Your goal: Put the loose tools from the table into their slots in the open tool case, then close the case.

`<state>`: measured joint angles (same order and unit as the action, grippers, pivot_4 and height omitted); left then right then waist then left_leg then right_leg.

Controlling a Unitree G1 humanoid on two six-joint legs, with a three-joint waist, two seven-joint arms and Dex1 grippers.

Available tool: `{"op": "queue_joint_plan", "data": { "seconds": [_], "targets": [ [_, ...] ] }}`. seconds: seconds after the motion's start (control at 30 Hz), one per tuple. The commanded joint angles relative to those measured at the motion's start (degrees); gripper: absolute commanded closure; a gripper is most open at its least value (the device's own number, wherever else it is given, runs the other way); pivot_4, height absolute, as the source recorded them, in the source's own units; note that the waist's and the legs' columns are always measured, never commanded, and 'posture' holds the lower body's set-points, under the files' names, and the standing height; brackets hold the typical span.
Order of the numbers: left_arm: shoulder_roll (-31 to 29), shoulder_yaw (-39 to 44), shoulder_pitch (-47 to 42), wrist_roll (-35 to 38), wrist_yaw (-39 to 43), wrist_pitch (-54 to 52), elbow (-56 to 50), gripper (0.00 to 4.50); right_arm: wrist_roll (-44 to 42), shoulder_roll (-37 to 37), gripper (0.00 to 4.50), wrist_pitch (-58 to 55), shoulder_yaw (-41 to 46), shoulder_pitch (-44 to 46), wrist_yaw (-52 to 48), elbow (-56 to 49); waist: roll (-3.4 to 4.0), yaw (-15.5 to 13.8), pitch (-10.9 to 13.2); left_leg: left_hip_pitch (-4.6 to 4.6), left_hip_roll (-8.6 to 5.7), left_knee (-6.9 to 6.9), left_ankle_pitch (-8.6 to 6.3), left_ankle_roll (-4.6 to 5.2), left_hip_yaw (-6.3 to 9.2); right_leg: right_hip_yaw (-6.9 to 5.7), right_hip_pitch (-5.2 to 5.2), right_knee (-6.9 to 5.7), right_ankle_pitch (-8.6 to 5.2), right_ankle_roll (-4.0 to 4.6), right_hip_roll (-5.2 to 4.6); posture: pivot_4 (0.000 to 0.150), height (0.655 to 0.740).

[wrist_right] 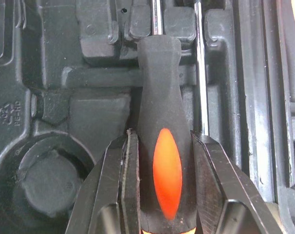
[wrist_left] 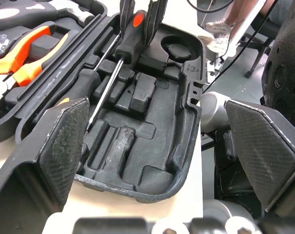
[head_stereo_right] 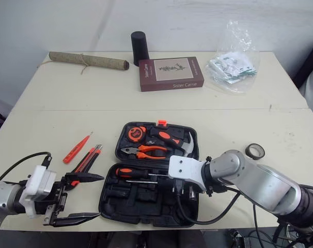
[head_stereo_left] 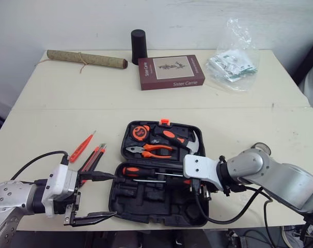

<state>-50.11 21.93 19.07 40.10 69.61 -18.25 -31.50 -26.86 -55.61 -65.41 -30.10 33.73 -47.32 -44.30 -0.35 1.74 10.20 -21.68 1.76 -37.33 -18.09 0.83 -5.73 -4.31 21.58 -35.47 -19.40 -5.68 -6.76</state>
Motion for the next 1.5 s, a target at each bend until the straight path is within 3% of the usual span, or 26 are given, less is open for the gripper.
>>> {"op": "queue_joint_plan", "data": {
  "seconds": [0.03,0.13,0.2,0.37,0.57,0.7,0.87,0.9,1.17,1.5],
  "targets": [
    [-0.1,1.4,0.9,0.1,0.4,0.6,-1.4,0.0,0.1,0.5,3.48,-1.3,0.0,-0.5,-0.1,-0.1,0.0,0.0,0.0,0.0,0.0,0.0,0.0,0.0,0.0,0.0,0.0,0.0,0.0,0.0,0.0,0.15,0.74],
    [0.2,1.4,1.6,-0.2,0.3,1.0,-1.6,0.0,-1.0,0.9,3.48,-2.2,0.8,-0.8,-0.4,-0.1,0.0,0.0,0.0,0.01,0.0,0.0,0.0,0.0,0.0,0.0,0.0,-0.01,0.0,0.0,0.0,0.15,0.74],
    [0.3,1.3,1.6,-0.2,0.2,1.1,-1.6,0.0,-1.9,1.3,2.45,-2.9,1.9,-1.1,-0.6,-0.2,0.0,0.0,0.0,0.01,0.0,0.0,0.0,0.0,0.01,0.0,0.0,-0.01,0.0,0.01,0.0,0.15,0.74],
    [0.1,1.4,1.7,-0.2,0.1,1.3,-1.4,0.0,-6.7,1.8,0.44,-1.0,7.7,-0.5,-5.7,0.3,-0.04,0.0,0.0,0.02,0.01,0.01,0.0,0.0,0.02,-0.01,-0.01,-0.02,-0.01,0.02,0.0,0.15,0.74],
    [0.0,1.2,1.2,-0.3,0.1,1.4,-0.7,0.0,-9.0,-1.1,0.44,9.8,14.7,-1.1,-16.0,6.9,-0.06,-0.1,0.0,0.02,0.0,0.0,-0.01,0.02,0.02,-0.02,-0.03,-0.02,-0.01,0.01,0.0,0.15,0.74],
    [0.3,0.9,0.7,-0.5,-0.5,1.4,-0.7,0.0,-11.5,6.2,1.59,20.2,20.6,-8.3,-16.8,11.9,-0.11,-0.1,-0.1,0.03,0.0,0.02,-0.01,0.02,0.02,-0.04,-0.06,-0.01,-0.01,0.01,0.03,0.15,0.74],
    [0.3,0.4,0.1,-0.7,-1.0,1.2,-0.9,0.0,-5.3,16.1,3.83,30.9,18.7,-14.5,-12.3,15.2,-0.11,-0.1,-0.1,0.03,0.02,-0.01,0.01,0.0,-0.05,0.0,-0.04,-0.16,-0.01,0.01,0.08,0.15,0.74],
    [0.3,0.4,-0.1,-0.7,-1.0,1.1,-0.9,0.0,-3.9,17.3,4.45,32.5,17.5,-15.2,-11.9,15.8,-0.13,-0.1,-0.1,0.04,0.02,-0.05,0.01,0.0,-0.05,0.0,-0.04,-0.15,-0.01,0.01,0.08,0.15,0.74],
    [-0.5,0.7,-0.7,-0.4,-0.9,0.4,-0.8,0.0,7.9,18.1,4.48,46.2,9.9,-19.9,-14.8,23.3,-0.14,-0.1,-0.1,0.04,0.0,-0.05,0.01,0.0,-0.06,0.0,-0.05,-0.17,-0.01,0.01,0.08,0.15,0.74],
    [-0.9,0.8,-1.9,-0.5,-1.0,-0.5,-0.7,0.0,15.4,17.8,4.48,51.7,5.7,-19.7,-16.3,31.7,-0.21,0.0,-0.1,0.25,0.03,-0.05,0.04,-0.05,-0.07,0.04,-0.13,-0.2,-0.01,0.02,0.09,0.15,0.74]
  ]
}}
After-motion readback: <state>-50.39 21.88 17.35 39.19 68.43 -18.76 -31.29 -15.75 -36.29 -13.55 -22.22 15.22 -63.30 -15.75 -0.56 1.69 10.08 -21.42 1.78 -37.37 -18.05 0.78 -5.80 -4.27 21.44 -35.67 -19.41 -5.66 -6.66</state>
